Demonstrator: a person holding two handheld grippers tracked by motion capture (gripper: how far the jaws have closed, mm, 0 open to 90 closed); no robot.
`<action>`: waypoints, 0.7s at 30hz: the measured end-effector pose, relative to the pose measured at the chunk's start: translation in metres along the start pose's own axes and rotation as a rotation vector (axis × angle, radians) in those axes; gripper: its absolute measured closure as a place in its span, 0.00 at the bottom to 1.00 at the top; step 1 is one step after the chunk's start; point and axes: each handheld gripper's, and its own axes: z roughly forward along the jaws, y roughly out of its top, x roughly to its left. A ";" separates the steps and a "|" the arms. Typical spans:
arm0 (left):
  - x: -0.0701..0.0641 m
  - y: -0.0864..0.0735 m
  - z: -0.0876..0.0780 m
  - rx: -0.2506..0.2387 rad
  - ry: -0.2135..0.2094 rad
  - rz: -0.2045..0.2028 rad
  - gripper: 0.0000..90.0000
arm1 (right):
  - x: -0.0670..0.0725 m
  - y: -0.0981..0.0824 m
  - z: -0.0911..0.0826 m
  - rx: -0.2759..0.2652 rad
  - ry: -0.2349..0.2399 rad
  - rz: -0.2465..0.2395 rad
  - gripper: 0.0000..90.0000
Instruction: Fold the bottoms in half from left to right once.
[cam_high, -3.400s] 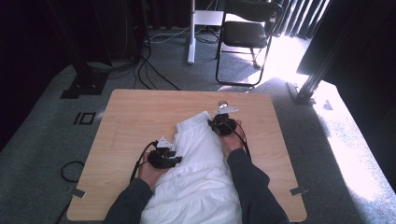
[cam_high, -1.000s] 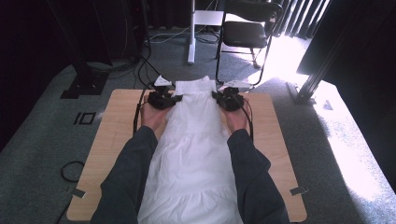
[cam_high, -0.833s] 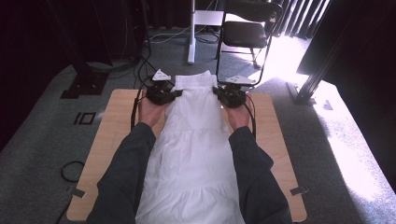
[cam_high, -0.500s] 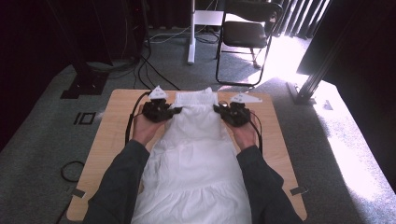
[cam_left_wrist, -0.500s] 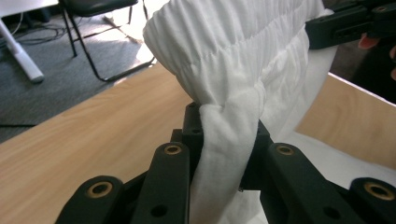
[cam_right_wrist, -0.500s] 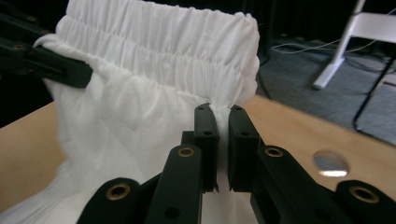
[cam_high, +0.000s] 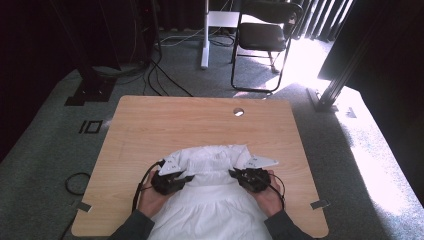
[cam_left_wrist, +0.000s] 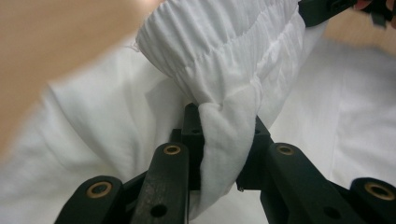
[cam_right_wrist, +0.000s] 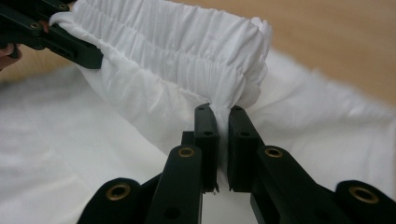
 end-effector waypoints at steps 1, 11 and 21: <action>-0.001 -0.004 0.003 0.010 0.000 -0.003 0.86 | -0.001 -0.009 0.005 0.028 0.007 0.023 0.94; 0.001 -0.022 0.019 0.071 0.001 -0.035 0.85 | -0.006 -0.017 0.028 0.098 -0.022 0.020 0.62; 0.005 -0.022 0.022 0.073 0.009 -0.039 0.85 | -0.017 0.001 0.044 0.085 -0.015 0.005 0.42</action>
